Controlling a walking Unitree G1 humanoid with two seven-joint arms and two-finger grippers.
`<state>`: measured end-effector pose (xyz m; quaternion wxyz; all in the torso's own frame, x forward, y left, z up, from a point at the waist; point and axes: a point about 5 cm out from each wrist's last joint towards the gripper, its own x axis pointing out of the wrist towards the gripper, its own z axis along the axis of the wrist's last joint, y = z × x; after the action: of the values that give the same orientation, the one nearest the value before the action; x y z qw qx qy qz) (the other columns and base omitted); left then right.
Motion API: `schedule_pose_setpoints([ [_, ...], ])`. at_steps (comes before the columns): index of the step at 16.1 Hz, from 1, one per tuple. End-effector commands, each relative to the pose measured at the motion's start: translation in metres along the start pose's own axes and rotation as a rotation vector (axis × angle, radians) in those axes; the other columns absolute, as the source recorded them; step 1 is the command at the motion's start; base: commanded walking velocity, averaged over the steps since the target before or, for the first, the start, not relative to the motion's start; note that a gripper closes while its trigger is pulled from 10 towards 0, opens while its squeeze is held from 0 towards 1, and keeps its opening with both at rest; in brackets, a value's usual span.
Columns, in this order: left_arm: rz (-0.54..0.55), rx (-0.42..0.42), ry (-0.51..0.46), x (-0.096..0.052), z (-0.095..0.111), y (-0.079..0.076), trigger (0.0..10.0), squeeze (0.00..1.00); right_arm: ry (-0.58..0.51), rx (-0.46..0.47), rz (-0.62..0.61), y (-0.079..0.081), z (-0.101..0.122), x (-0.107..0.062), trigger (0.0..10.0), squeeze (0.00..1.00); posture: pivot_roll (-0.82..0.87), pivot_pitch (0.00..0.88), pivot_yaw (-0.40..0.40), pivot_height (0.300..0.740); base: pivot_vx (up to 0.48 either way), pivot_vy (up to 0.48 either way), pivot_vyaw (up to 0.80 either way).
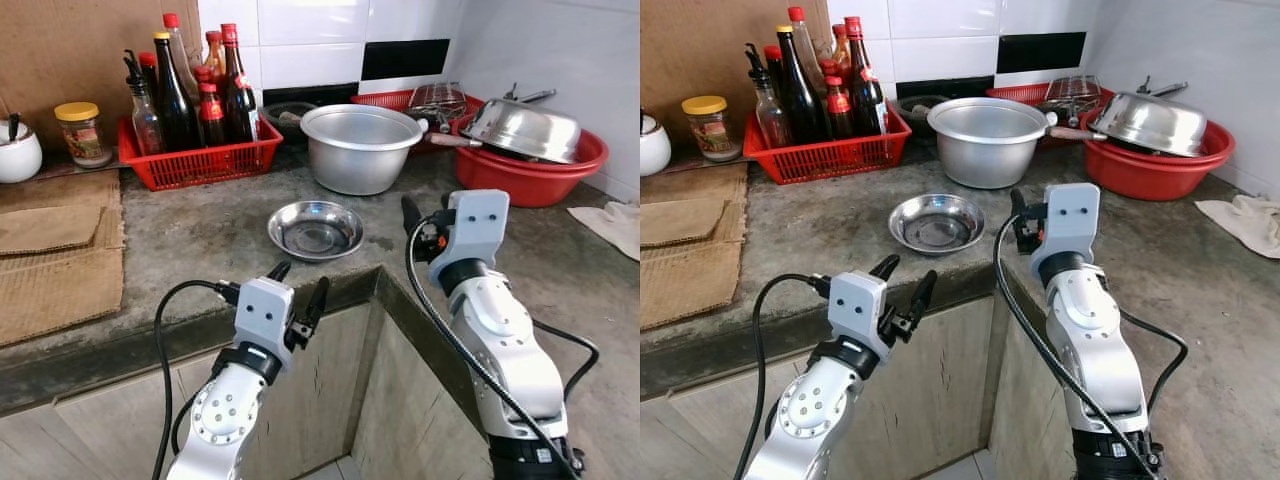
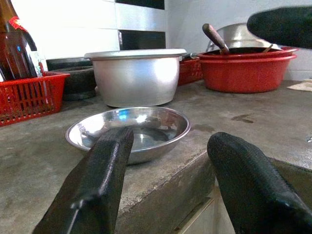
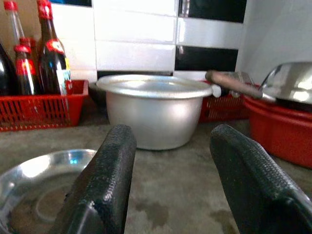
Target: Kitchen organization
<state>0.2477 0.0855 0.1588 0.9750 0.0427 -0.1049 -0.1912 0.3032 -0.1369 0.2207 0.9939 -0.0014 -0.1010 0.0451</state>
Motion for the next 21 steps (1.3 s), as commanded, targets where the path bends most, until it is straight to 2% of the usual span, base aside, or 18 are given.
schedule_pose_setpoints([
  [1,0.000,0.012,-0.006,0.000,0.003,-0.001,10.0,0.00,0.011,-0.012,0.025,0.005,-0.002,0.003,10.0,0.00,0.06,0.013,-0.071,0.740,0.000,0.000,0.80],
  [4,0.000,0.010,-0.007,0.000,0.004,-0.001,10.0,0.00,0.080,-0.019,0.041,0.010,-0.009,0.012,10.0,0.00,0.05,0.019,-0.070,0.740,0.000,0.000,0.78],
  [8,-0.004,0.006,-0.001,-0.003,0.004,-0.004,10.0,0.00,0.228,-0.010,0.013,0.006,-0.020,0.033,10.0,0.00,0.06,0.035,-0.076,0.740,0.000,0.000,0.00],
  [10,-0.002,0.002,0.002,-0.004,0.004,-0.005,10.0,0.00,0.265,-0.003,0.036,0.008,-0.021,0.041,10.0,1.00,0.06,0.048,-0.083,0.740,0.000,0.000,0.00],
  [11,-0.002,0.001,0.006,-0.006,0.004,-0.005,10.0,0.00,0.290,-0.025,0.014,0.006,-0.021,0.047,10.0,1.00,0.07,0.057,-0.090,0.740,0.000,0.000,0.00],
  [12,-0.002,0.000,0.009,-0.007,0.004,-0.006,10.0,0.00,0.318,-0.015,-0.003,0.005,-0.022,0.051,10.0,0.75,0.07,0.061,-0.092,0.740,0.000,0.000,0.00],
  [13,-0.001,-0.002,0.011,-0.009,0.004,-0.007,10.0,0.00,0.362,0.019,-0.029,0.004,-0.024,0.054,10.0,0.00,0.07,0.068,-0.096,0.740,0.000,0.000,0.00],
  [17,-0.023,-0.036,0.009,-0.011,0.005,-0.016,10.0,0.00,0.516,0.137,-0.027,0.004,-0.034,0.067,10.0,0.00,0.07,0.082,-0.109,0.740,0.000,0.000,0.00],
  [21,-0.021,-0.062,-0.003,-0.011,0.009,-0.024,10.0,0.00,0.563,0.201,-0.029,0.007,-0.035,0.077,10.0,0.00,0.08,0.081,-0.118,0.740,0.000,0.000,0.00],
])
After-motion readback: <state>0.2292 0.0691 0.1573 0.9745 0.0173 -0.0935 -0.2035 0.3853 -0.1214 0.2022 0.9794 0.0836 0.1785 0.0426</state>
